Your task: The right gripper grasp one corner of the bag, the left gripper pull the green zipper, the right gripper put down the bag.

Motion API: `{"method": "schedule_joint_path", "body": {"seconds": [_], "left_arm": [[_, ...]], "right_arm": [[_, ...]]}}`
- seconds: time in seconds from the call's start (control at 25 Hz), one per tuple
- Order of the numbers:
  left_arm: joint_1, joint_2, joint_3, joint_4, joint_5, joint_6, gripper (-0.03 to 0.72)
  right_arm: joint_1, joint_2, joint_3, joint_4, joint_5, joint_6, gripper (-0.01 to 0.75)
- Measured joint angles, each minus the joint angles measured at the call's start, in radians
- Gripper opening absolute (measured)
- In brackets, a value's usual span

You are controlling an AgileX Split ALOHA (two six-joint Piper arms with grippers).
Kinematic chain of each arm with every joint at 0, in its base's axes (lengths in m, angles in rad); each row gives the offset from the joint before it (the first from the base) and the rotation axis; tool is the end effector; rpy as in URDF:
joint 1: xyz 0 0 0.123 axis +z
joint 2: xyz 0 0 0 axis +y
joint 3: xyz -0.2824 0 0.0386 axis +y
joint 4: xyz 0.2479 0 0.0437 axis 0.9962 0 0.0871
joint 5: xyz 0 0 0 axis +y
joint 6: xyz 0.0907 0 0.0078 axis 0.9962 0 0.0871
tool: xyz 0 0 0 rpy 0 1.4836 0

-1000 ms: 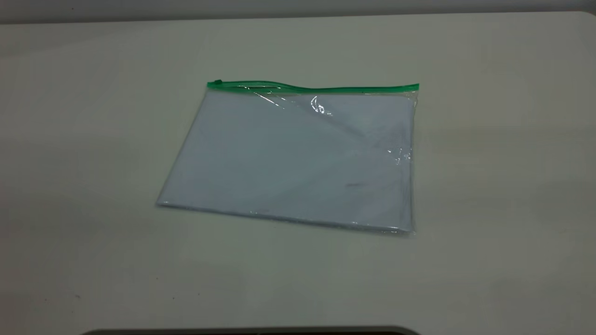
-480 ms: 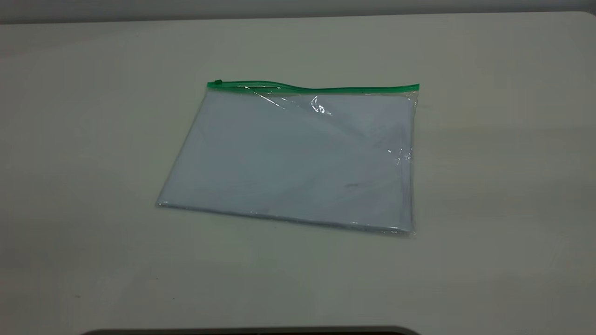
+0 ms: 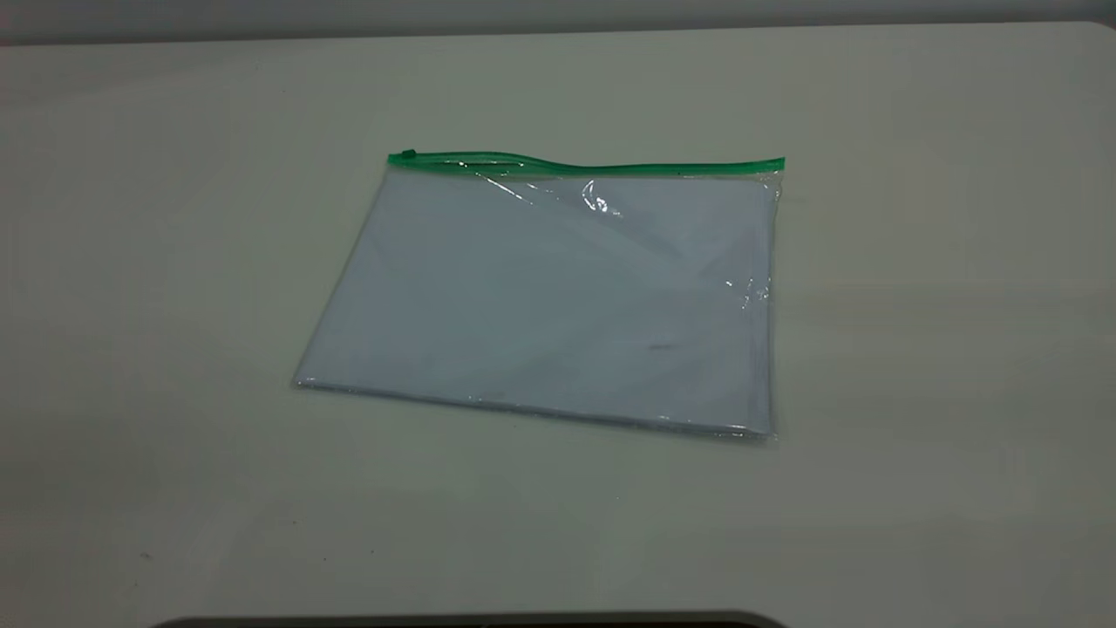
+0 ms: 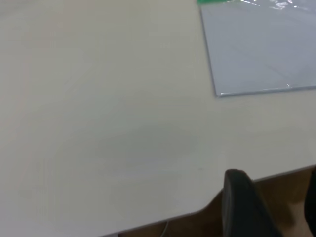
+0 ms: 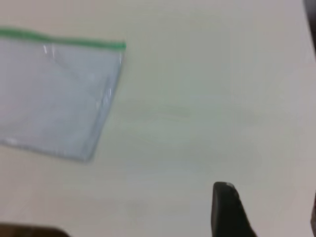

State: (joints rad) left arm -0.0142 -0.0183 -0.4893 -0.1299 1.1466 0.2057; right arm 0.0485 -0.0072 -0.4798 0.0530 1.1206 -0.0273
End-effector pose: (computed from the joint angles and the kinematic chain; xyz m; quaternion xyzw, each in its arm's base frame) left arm -0.0107 -0.0106 0.2679 0.1011 0.8653 -0.0178 0.4907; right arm -0.0066 0.0040 0.2669 -0.0347 0.8707 0.0316 0.4896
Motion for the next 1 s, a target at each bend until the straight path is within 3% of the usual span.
{"method": "schedule_joint_path", "body": {"seconds": [1.0], "left_arm": [[0.017,-0.001,0.0,0.0,0.0,0.0,0.377]], "right_arm": [[-0.008,-0.009,0.0,0.0,0.005,0.0,0.434]]}}
